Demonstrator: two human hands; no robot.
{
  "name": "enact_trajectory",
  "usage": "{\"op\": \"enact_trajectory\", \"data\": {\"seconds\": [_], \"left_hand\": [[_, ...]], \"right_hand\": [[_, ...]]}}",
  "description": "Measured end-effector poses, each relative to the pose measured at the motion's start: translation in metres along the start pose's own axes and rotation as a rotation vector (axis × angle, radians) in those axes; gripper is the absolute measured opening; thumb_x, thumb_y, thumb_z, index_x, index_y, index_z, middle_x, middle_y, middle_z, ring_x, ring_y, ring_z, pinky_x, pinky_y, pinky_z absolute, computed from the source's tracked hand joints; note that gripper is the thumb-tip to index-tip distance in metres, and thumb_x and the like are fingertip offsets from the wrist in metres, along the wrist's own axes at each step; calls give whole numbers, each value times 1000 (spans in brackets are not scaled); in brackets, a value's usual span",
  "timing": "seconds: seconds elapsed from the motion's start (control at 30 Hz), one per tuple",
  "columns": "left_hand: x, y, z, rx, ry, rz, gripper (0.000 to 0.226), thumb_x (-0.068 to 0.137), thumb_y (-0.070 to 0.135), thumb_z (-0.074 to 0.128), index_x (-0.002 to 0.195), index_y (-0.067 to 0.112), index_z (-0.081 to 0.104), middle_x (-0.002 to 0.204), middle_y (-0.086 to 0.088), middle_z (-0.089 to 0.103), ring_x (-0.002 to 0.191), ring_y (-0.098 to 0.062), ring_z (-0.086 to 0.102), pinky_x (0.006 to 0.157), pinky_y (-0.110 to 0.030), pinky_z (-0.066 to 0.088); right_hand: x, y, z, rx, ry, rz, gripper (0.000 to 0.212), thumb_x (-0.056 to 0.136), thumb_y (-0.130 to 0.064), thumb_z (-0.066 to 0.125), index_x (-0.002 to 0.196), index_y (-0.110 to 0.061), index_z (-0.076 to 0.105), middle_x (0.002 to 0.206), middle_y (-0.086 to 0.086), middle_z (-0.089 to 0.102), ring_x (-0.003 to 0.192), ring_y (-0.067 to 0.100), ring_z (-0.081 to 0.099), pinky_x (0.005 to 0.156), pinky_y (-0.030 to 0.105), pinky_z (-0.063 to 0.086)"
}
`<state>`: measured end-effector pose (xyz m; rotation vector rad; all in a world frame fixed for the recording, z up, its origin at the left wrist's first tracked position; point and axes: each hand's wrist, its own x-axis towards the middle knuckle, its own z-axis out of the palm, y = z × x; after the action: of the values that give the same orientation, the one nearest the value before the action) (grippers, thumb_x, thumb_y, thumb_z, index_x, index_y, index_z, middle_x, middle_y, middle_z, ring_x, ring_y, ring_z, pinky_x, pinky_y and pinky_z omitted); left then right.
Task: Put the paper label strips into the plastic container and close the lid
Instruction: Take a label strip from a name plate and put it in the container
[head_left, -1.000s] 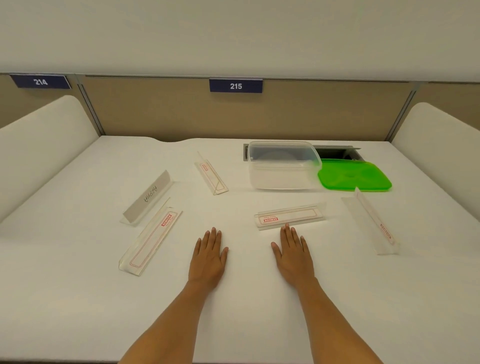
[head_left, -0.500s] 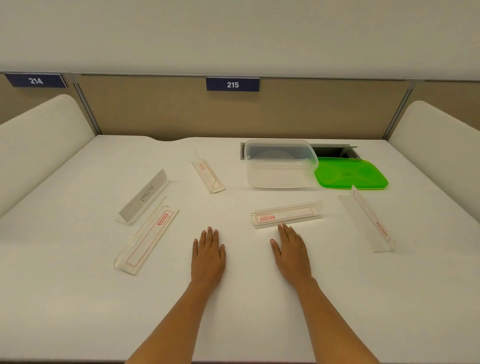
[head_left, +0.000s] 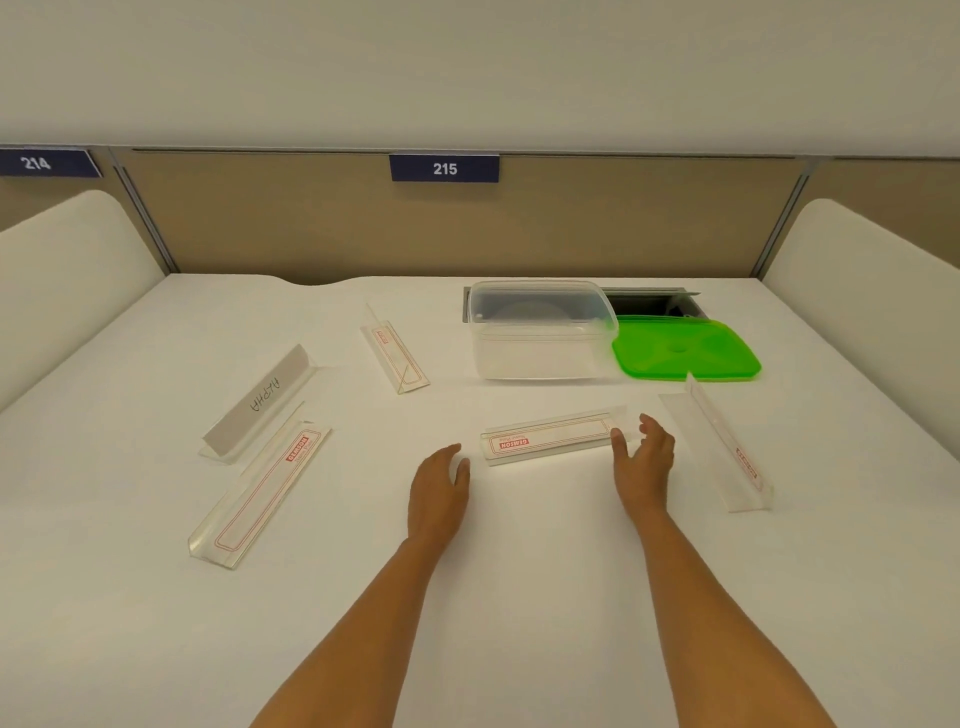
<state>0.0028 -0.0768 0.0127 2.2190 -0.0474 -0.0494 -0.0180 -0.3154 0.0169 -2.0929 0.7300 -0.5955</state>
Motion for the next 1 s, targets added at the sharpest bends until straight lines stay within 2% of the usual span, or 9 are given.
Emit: {"op": "enact_trajectory", "data": {"seconds": [0.27,0.47,0.53,0.63,0.73,0.8,0.83,0.93,1.0], "left_hand": [[13,12,19,-155,23,-22,35,95,32,51,123,14,61,134,-2,57,128,-18,47,111,-34,36],[20,15,31,-198,76,-43,25,92,25,57,109,10,67,129,-3,59,122,-19,50,104,-27,37],[22,19,30,-254,95,-50,22,92,24,57,105,10,68,125,-3,61,119,-19,53,102,-29,40],[25,30,25,-341,132,-37,19,93,26,55,90,15,69,116,3,62,113,-12,53,99,-24,37],[31,48,16,-447,169,-69,19,94,27,52,90,15,66,99,10,65,97,-8,58,82,-19,42],[37,61,9,-487,205,-92,20,95,29,49,85,18,62,88,9,68,80,-3,57,68,-15,40],[41,66,6,-507,225,-104,20,95,29,48,83,18,61,85,9,69,76,-2,55,66,-15,40],[54,76,-10,-526,262,-166,22,92,28,49,82,15,64,78,7,64,81,-14,55,70,-23,40],[63,80,-21,-542,251,-219,22,91,27,51,81,15,67,84,1,63,90,-21,58,81,-30,47]], "right_hand": [[28,10,0,22,-127,31,39,97,-19,51,131,-1,52,136,21,45,125,34,49,106,43,43],[36,13,3,77,-119,28,29,96,-16,52,117,2,59,123,20,57,114,31,55,97,35,46],[37,12,3,165,-134,43,27,96,-18,53,116,0,58,123,18,57,114,29,55,93,30,44],[40,5,2,310,-138,57,26,96,-22,53,114,-5,59,122,11,60,111,21,54,89,25,40],[46,-8,1,385,-146,60,26,95,-28,54,113,-10,61,114,6,63,107,20,56,89,25,41],[50,-18,-1,431,-172,37,27,94,-29,56,114,-11,61,114,5,65,107,19,57,94,27,44],[52,-23,-1,453,-183,23,28,94,-28,56,116,-12,61,115,5,65,108,19,58,97,29,45],[58,-39,-6,502,-212,0,38,94,-30,56,129,-16,54,106,-2,65,104,14,57,90,24,43],[63,-47,-9,517,-251,-32,44,93,-29,57,135,-17,50,106,-2,63,103,14,56,88,23,43]]}}
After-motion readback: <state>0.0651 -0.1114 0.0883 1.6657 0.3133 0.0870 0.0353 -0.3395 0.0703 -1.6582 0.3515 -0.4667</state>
